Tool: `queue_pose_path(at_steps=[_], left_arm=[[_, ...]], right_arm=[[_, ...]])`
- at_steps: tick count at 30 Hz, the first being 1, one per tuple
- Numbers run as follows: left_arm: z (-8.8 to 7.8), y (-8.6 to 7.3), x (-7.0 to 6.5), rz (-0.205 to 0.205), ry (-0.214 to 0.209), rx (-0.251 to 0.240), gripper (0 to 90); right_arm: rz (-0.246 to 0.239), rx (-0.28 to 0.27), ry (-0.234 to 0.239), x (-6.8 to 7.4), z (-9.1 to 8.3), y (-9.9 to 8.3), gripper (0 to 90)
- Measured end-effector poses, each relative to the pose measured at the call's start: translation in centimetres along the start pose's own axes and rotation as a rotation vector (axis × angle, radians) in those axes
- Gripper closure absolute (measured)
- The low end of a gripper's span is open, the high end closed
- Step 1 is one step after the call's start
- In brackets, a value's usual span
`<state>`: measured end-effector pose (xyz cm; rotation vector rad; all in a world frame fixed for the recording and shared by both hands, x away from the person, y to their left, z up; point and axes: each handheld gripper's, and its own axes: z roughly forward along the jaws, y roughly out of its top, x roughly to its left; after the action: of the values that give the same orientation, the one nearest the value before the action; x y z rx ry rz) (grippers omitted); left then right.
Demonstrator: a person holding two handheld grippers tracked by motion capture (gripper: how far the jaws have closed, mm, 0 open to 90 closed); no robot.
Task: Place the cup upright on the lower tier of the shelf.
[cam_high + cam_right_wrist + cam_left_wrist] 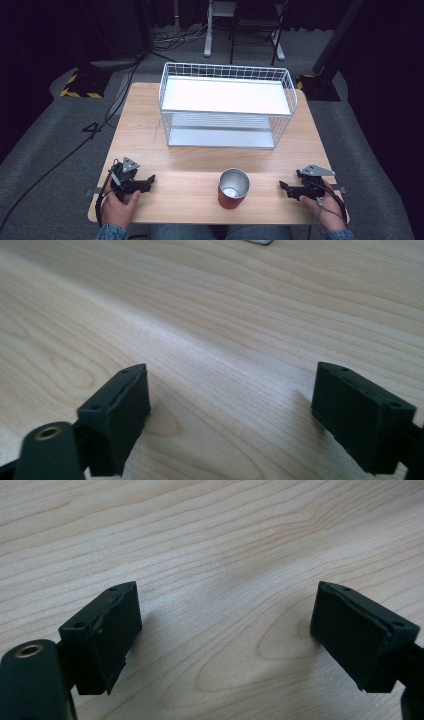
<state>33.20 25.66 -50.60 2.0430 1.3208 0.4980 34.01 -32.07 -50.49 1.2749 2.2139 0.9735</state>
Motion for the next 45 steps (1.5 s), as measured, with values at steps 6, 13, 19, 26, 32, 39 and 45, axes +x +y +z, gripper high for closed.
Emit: queue_pose_path(at_steps=[6, 13, 19, 26, 32, 39, 45], left_arm=[[0.0, 0.0, 0.0, -0.002, 0.004, 0.000, 13.4], [0.0, 0.0, 0.0, -0.002, 0.004, 0.001, 13.4], [0.0, 0.0, 0.0, -0.001, 0.005, 0.001, 13.4], [0.0, 0.0, 0.0, -0.003, 0.004, -0.001, 13.5], [0.0, 0.0, 0.0, -0.003, 0.004, 0.000, 13.5], [0.0, 0.0, 0.0, -0.002, 0.004, 0.000, 13.5], [0.0, 0.0, 0.0, -0.002, 0.004, 0.000, 13.5]], right_arm=[[0.031, 0.002, -0.024, 0.2, -0.1, 0.0, 17.4], [0.034, -0.040, -0.053, 0.6, -1.2, -0.1, 16.4], [0.028, -0.073, -0.046, 1.5, -2.0, 0.0, 16.8], [0.036, -0.148, -0.024, 2.8, -3.7, -0.6, 17.0], [0.012, -0.197, 0.030, 4.6, -4.7, -0.2, 16.3], [-0.044, -0.206, 0.138, 7.5, -4.6, 0.4, 16.2], [-0.083, -0.200, 0.215, 9.6, -4.3, 0.6, 16.1]])
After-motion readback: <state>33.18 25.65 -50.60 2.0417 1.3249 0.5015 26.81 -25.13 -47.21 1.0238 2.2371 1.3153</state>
